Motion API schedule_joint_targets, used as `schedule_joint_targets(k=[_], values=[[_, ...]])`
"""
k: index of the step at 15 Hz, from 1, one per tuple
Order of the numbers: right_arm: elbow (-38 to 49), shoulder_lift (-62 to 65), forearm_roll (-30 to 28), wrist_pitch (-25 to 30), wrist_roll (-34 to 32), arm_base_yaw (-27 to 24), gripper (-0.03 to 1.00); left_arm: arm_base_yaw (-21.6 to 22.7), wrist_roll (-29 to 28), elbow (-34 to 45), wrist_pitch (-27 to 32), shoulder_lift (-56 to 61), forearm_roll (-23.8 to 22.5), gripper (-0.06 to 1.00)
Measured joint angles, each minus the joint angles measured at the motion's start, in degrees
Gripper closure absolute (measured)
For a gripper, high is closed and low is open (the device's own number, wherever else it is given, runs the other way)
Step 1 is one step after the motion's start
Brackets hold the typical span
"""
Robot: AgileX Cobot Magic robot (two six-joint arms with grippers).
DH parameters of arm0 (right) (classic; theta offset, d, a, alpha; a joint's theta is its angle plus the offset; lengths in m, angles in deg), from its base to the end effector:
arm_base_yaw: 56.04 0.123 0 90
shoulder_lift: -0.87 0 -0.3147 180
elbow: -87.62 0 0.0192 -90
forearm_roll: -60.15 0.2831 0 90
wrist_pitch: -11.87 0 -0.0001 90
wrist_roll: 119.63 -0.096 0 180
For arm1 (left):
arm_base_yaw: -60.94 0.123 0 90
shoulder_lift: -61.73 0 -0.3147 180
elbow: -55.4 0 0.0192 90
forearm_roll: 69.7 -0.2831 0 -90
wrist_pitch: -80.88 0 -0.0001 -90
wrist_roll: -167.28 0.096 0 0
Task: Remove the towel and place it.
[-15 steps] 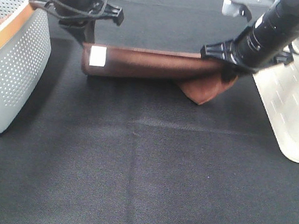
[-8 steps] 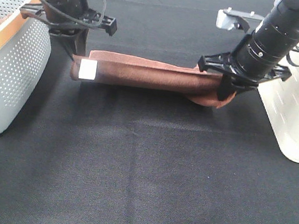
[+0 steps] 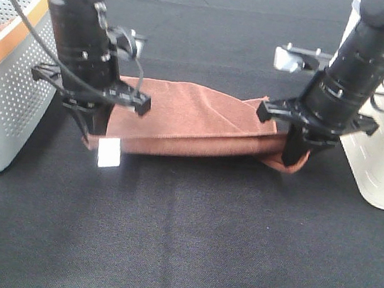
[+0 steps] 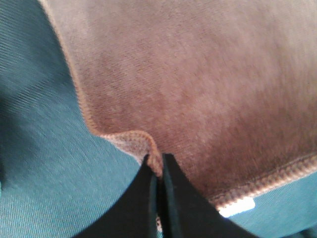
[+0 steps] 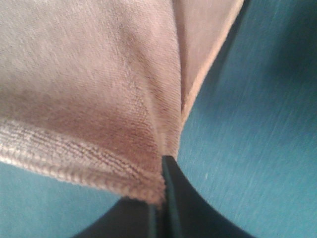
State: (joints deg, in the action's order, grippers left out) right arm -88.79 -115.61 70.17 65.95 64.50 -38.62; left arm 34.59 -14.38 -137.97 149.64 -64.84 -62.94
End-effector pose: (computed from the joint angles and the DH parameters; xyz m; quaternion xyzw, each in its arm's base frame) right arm 0.3826 0.1342 0.1850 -0.1393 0.9862 0.0786 0.0420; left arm 0.4005 -0.2101 0.1865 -0.1916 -0.9798 0.0488 0.0298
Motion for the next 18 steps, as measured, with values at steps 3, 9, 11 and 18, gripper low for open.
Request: schedule_joint_targets(k=[3, 9, 11, 18], values=[[2.0, -0.5, 0.3, 0.3, 0.2, 0.0, 0.97, -0.7, 0.0, 1.5, -0.1, 0.0, -0.5, 0.94], [2.3, -0.5, 0.0, 2.3, 0.2, -0.4, 0.37, -0.7, 0.2, 2.0, 0.3, 0.0, -0.2, 0.54], [2.3, -0.5, 0.0, 3.2, 0.2, -0.4, 0.33, -0.7, 0.6, 2.0, 0.3, 0.0, 1.1, 0.36], [2.3, 5.7, 0.0, 9.3, 0.2, -0.5, 0.31, -0.7, 3.0, 1.5, 0.5, 0.2, 3.3, 0.26]])
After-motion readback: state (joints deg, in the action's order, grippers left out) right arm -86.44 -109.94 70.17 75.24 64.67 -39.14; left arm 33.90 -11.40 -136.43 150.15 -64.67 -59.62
